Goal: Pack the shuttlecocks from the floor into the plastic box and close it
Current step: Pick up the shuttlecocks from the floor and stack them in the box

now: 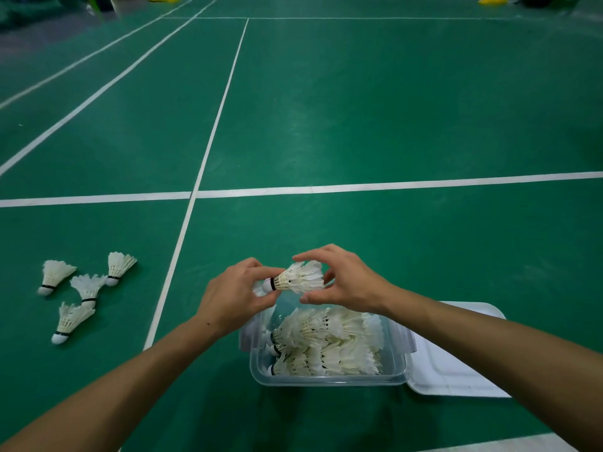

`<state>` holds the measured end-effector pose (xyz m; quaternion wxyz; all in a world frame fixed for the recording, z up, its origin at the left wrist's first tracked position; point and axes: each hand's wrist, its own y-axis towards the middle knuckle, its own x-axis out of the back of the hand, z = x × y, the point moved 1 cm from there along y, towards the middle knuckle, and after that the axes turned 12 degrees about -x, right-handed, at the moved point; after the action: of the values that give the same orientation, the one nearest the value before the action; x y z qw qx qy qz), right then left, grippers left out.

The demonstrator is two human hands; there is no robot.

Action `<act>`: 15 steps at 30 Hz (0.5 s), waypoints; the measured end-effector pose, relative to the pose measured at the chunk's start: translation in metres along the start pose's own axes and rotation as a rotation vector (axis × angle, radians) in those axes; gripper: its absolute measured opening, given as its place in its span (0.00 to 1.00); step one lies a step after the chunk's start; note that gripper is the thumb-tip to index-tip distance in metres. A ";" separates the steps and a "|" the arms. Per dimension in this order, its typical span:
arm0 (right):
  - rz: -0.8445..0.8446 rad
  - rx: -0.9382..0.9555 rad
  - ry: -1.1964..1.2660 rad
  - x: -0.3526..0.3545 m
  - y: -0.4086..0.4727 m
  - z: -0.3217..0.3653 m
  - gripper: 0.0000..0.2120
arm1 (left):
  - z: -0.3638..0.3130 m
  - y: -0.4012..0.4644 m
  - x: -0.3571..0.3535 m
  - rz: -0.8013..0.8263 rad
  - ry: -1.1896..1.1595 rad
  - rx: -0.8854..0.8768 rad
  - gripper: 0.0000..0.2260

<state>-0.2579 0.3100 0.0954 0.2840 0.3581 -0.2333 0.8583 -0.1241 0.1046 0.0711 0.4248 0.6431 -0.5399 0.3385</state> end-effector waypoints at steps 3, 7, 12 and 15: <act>-0.010 -0.006 -0.076 -0.010 0.003 0.000 0.25 | -0.004 0.001 -0.003 0.045 0.023 -0.008 0.15; -0.014 -0.075 -0.114 -0.018 0.003 -0.001 0.23 | -0.005 -0.003 -0.007 0.094 0.074 -0.008 0.22; 0.006 -0.150 -0.185 -0.026 0.012 0.004 0.26 | 0.000 -0.009 -0.011 0.106 0.132 -0.001 0.21; -0.003 -0.209 -0.179 -0.029 0.016 0.006 0.28 | -0.002 -0.011 -0.013 0.108 0.173 0.001 0.17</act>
<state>-0.2488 0.2852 0.0741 0.2993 0.4019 -0.3453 0.7935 -0.1162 0.1123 0.0581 0.4506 0.5817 -0.5347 0.4156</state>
